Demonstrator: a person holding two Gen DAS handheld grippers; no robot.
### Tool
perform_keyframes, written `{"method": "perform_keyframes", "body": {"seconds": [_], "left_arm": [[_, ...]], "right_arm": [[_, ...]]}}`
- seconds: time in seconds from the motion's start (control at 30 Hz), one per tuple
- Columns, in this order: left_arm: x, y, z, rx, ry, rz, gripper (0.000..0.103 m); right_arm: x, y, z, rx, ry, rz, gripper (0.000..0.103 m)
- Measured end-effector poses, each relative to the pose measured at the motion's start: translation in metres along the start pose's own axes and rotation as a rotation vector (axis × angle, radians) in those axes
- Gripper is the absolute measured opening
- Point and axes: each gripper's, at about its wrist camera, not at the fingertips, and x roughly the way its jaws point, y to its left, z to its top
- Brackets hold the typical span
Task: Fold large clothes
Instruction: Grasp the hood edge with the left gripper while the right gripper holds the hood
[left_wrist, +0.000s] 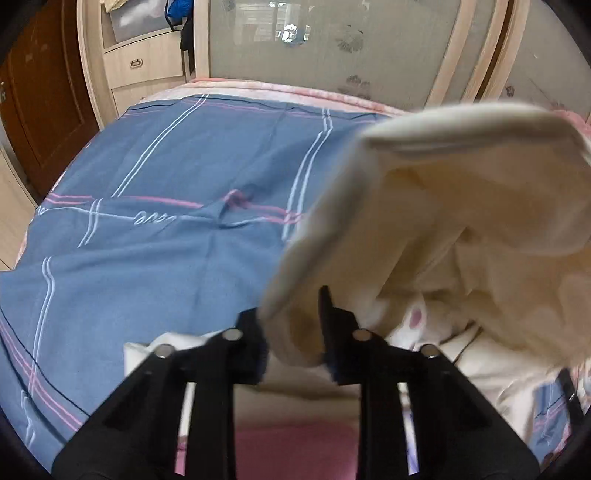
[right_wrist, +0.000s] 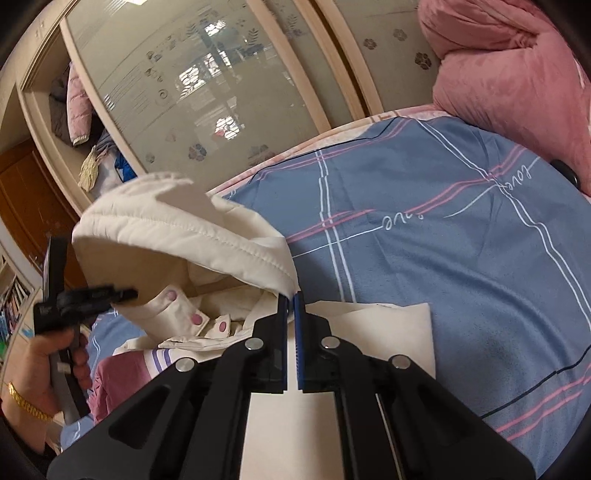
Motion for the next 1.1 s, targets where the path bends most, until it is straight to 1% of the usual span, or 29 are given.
{"method": "perform_keyframes", "body": {"seconds": [0.07, 0.1, 0.13, 0.23, 0.33, 0.37, 0.4, 0.43, 0.47, 0.5, 0.53, 0.57, 0.6, 0.63, 0.67, 0.7, 0.73, 0.77, 0.8, 0.83, 0.87, 0.9, 0.93, 0.97, 1.03, 1.07, 1.1], "left_arm": [[-0.005, 0.007, -0.007, 0.052, -0.016, 0.009, 0.006], [-0.007, 0.012, -0.009, 0.061, -0.014, 0.004, 0.005], [-0.011, 0.018, -0.012, 0.070, -0.012, -0.019, 0.004], [-0.024, 0.019, -0.019, 0.125, -0.037, -0.059, 0.003], [-0.048, -0.004, -0.038, 0.269, -0.093, -0.093, 0.003], [-0.061, -0.014, -0.053, 0.353, -0.121, -0.099, 0.003], [-0.068, -0.019, -0.063, 0.394, -0.137, -0.104, 0.003], [-0.079, -0.026, -0.082, 0.457, -0.157, -0.115, 0.003], [-0.085, -0.029, -0.098, 0.499, -0.162, -0.121, 0.003], [-0.088, -0.029, -0.113, 0.528, -0.164, -0.117, 0.003], [-0.088, -0.027, -0.128, 0.542, -0.161, -0.114, 0.004], [-0.085, -0.024, -0.140, 0.540, -0.150, -0.117, 0.005], [-0.079, -0.018, -0.150, 0.534, -0.134, -0.119, 0.006], [-0.072, -0.012, -0.159, 0.532, -0.124, -0.112, 0.012], [-0.067, -0.007, -0.163, 0.526, -0.126, -0.111, 0.020], [-0.062, 0.001, -0.168, 0.498, -0.137, -0.114, 0.033], [-0.061, 0.010, -0.170, 0.448, -0.154, -0.133, 0.064], [-0.062, 0.016, -0.170, 0.413, -0.173, -0.163, 0.072], [-0.068, 0.022, -0.169, 0.377, -0.199, -0.201, 0.073], [-0.074, 0.026, -0.170, 0.351, -0.217, -0.221, 0.079], [-0.084, 0.030, -0.172, 0.320, -0.236, -0.240, 0.090], [-0.097, 0.035, -0.173, 0.271, -0.268, -0.263, 0.095], [-0.113, 0.042, -0.176, 0.199, -0.301, -0.316, 0.100], [-0.126, 0.040, -0.185, 0.152, -0.306, -0.371, 0.101], [-0.140, 0.040, -0.187, 0.060, -0.294, -0.495, 0.101], [-0.143, 0.037, -0.187, 0.004, -0.283, -0.561, 0.101], [-0.143, 0.032, -0.187, -0.050, -0.271, -0.600, 0.101]], "right_arm": [[-0.003, -0.004, 0.001, 0.012, -0.010, -0.011, 0.000], [-0.005, -0.006, 0.001, 0.021, -0.013, -0.011, 0.000], [-0.006, -0.009, 0.001, 0.027, -0.013, -0.010, 0.000], [-0.011, -0.013, -0.001, 0.026, -0.012, -0.019, 0.000], [-0.018, -0.010, -0.005, 0.014, 0.004, 0.009, 0.000], [-0.022, -0.008, -0.006, 0.009, 0.003, 0.025, 0.000], [-0.031, -0.003, -0.007, -0.002, -0.004, 0.060, 0.000], [-0.040, 0.003, -0.008, -0.012, -0.005, 0.101, 0.000], [-0.045, 0.007, -0.009, -0.014, -0.002, 0.126, 0.000], [-0.053, 0.010, -0.010, -0.003, 0.001, 0.168, 0.009], [-0.060, 0.010, -0.012, 0.024, 0.002, 0.223, 0.026], [-0.065, 0.009, -0.014, 0.058, -0.001, 0.266, 0.077], [-0.071, 0.003, -0.018, 0.143, -0.030, 0.341, 0.100], [-0.073, 0.001, -0.019, 0.195, -0.043, 0.395, 0.102], [-0.070, -0.003, -0.020, 0.269, -0.025, 0.482, 0.102], [-0.063, -0.006, -0.022, 0.351, 0.010, 0.548, 0.102], [-0.059, -0.009, -0.025, 0.411, 0.031, 0.575, 0.102], [-0.054, -0.012, -0.030, 0.484, 0.054, 0.596, 0.102], [-0.051, -0.013, -0.034, 0.522, 0.065, 0.620, 0.102], [-0.051, -0.012, -0.038, 0.524, 0.065, 0.618, 0.102], [-0.053, -0.012, -0.041, 0.519, 0.057, 0.602, 0.102], [-0.056, -0.014, -0.046, 0.517, 0.047, 0.580, 0.102], [-0.056, -0.017, -0.051, 0.530, 0.045, 0.574, 0.102], [-0.055, -0.020, -0.053, 0.543, 0.048, 0.575, 0.101], [-0.046, -0.025, -0.056, 0.573, 0.060, 0.564, 0.095], [-0.041, -0.027, -0.057, 0.586, 0.063, 0.549, 0.088], [-0.033, -0.030, -0.058, 0.613, 0.067, 0.535, 0.082]]}}
